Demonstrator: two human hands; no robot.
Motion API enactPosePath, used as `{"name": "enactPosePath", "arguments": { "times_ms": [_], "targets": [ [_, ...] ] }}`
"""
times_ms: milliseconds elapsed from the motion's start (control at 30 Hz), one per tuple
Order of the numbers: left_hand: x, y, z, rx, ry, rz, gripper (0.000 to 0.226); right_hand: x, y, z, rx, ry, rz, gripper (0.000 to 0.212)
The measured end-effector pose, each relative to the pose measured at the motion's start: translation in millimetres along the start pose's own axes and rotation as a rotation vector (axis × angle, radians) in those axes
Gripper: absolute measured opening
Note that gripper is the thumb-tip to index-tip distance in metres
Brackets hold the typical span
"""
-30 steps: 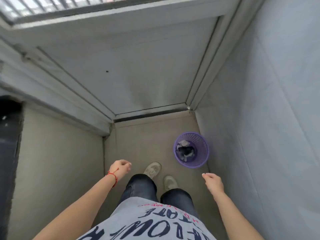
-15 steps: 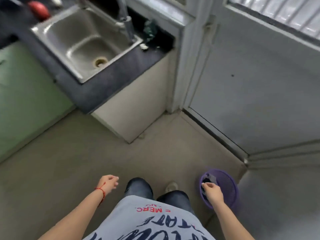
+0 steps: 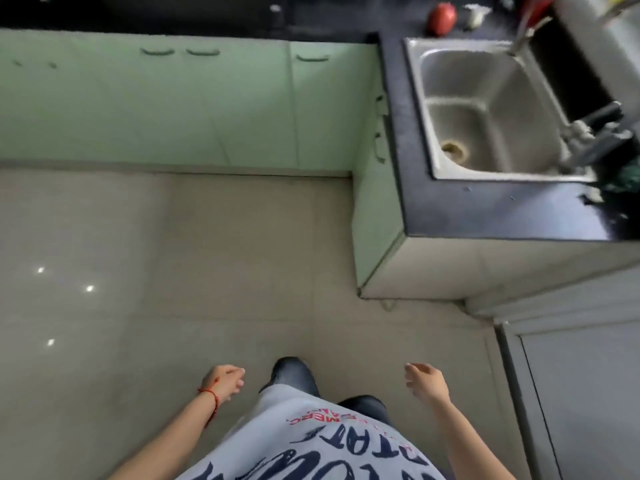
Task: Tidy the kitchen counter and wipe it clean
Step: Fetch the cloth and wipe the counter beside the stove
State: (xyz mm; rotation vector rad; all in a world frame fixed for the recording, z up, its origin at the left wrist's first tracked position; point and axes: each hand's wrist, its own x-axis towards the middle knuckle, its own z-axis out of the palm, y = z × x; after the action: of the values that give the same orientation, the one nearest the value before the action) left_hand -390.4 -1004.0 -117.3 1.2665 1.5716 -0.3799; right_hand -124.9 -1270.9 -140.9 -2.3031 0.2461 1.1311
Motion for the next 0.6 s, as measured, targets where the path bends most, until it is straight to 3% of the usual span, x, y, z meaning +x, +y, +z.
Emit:
{"name": "enactPosePath", "arguments": {
  "times_ms": [267,367,433,600],
  "targets": [
    [32.5,-4.8,-60.8,-0.246,0.051,-0.106,0.016,25.5,-101.2,55.9,-0.154,-0.036,-0.066,0.024],
    [33.0,18.2,-72.5,-0.278,0.055,-0.086,0.013,17.5,-128.2,57.1,-0.157,-0.029,-0.094,0.017],
    [65.3,37.4,-105.4,-0.368,0.081,-0.126,0.015,41.9,-186.7,87.2,-0.204,-0.063,-0.130,0.015],
    [86.8,74.4,-139.3,-0.405,0.135,-0.091,0.020,62.3,-224.5,102.9,-0.266,-0.114,-0.105,0.016]
  ]
}}
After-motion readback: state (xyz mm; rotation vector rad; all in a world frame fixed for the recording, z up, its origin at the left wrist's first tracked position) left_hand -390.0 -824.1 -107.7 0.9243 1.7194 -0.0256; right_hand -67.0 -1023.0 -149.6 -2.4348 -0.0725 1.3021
